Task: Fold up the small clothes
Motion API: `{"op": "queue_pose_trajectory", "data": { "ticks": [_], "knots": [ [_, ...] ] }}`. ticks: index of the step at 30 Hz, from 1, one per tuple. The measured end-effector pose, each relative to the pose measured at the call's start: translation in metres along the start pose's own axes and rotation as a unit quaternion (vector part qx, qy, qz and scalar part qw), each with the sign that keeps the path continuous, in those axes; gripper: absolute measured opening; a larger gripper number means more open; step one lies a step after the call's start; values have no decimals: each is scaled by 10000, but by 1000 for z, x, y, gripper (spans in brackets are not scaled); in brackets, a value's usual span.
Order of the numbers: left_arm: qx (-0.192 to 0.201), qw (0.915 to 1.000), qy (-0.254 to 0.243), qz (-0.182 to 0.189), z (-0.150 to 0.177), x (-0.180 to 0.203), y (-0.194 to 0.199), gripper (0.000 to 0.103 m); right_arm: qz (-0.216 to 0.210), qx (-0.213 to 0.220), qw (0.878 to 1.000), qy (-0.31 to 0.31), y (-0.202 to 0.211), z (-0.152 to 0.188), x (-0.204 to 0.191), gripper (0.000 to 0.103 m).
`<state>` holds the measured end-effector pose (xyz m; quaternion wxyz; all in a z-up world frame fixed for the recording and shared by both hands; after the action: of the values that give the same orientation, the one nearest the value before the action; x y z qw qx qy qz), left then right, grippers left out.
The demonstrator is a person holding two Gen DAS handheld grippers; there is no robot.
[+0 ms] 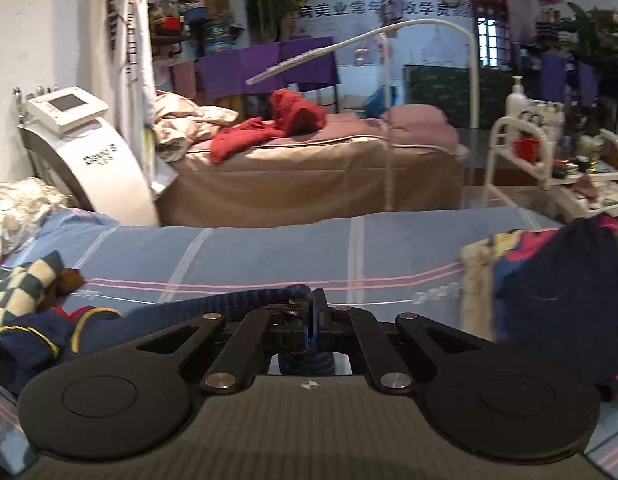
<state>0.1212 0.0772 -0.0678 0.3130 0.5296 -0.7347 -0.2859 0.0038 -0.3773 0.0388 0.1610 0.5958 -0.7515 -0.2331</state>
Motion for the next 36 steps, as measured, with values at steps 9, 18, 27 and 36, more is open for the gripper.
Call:
{"op": "queue_pose_trajectory", "data": {
  "ticks": [9, 18, 27, 36],
  "knots": [
    [-419, 9979, -457, 160, 22, 49, -23, 40, 227, -421, 9985, -262, -31, 51, -20, 73],
    [72, 9931, -1168, -99, -6, 86, -18, 87, -1898, -910, 9776, -37, -95, 58, -164, 103],
    [-674, 9533, -2786, -951, 19, 161, -121, 63, -1505, -1872, 9691, 554, -152, 124, -212, 96],
    [-196, 9991, -384, 43, -18, 63, -58, 12, -902, -515, 9937, 413, -84, 84, -155, 0]
  ]
}}
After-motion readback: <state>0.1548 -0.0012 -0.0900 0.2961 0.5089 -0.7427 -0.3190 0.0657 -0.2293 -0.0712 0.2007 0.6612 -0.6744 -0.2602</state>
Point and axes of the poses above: each gripper's, at about its wrist camera, not at the fingertips, and y roughly against the way its jaws point, x to its right, z to its underside, the point moved 5 cm from there along -y, roughly the way its jaws point, and after that the axes turned 2 degrees about -y, right-handed, at the moved point
